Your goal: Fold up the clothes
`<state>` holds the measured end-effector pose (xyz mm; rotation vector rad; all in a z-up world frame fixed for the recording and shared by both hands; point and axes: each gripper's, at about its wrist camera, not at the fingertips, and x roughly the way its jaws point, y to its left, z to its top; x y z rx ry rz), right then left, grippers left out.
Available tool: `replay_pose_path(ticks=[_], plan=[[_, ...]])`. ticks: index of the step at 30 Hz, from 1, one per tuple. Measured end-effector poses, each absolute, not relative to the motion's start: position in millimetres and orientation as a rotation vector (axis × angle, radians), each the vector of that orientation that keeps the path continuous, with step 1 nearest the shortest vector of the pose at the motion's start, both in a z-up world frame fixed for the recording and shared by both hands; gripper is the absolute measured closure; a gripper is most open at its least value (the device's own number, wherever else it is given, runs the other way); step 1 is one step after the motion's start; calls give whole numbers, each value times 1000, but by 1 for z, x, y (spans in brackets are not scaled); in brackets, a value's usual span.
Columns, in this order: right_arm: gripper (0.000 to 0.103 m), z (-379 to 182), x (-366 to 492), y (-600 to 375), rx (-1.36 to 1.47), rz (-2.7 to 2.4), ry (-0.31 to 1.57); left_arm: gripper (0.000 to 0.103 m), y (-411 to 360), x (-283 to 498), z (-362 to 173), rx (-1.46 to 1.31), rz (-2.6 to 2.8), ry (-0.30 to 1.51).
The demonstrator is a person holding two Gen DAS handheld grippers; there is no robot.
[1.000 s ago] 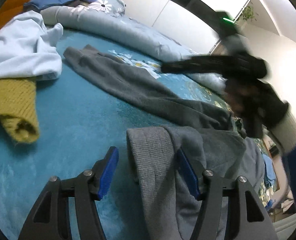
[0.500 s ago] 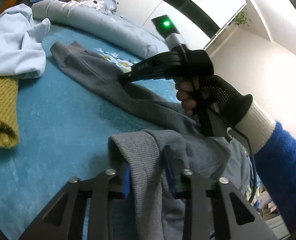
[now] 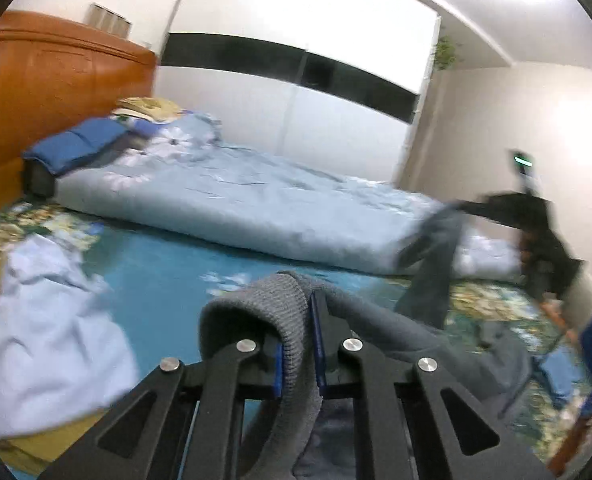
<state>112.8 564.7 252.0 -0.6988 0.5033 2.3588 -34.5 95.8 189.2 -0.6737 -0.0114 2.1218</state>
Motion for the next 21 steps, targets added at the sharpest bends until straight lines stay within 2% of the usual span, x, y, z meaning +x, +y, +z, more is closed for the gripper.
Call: replay_pose_path(ticks=[4, 9, 14, 15, 17, 19, 20, 21], plan=[[98, 208, 187, 618, -714, 2187, 625, 91, 98, -67, 139, -875, 2172, 36], [98, 121, 224, 646, -838, 2048, 780, 91, 111, -85, 76, -1086, 2177, 96], [97, 88, 230, 648, -875, 2037, 829, 88, 124, -82, 70, -1115, 2181, 164], [94, 88, 230, 647, -875, 2045, 828, 88, 123, -79, 71, -1113, 2176, 169], [93, 95, 233, 644, -858, 2075, 812, 79, 122, -75, 77, -1105, 2174, 185], [82, 106, 235, 638, -840, 2116, 795, 71, 118, -71, 84, -1095, 2176, 207], [67, 113, 239, 631, -835, 2136, 779, 65, 113, -67, 86, -1091, 2181, 207], [59, 120, 245, 625, -833, 2152, 759, 62, 105, -60, 89, -1090, 2187, 199]])
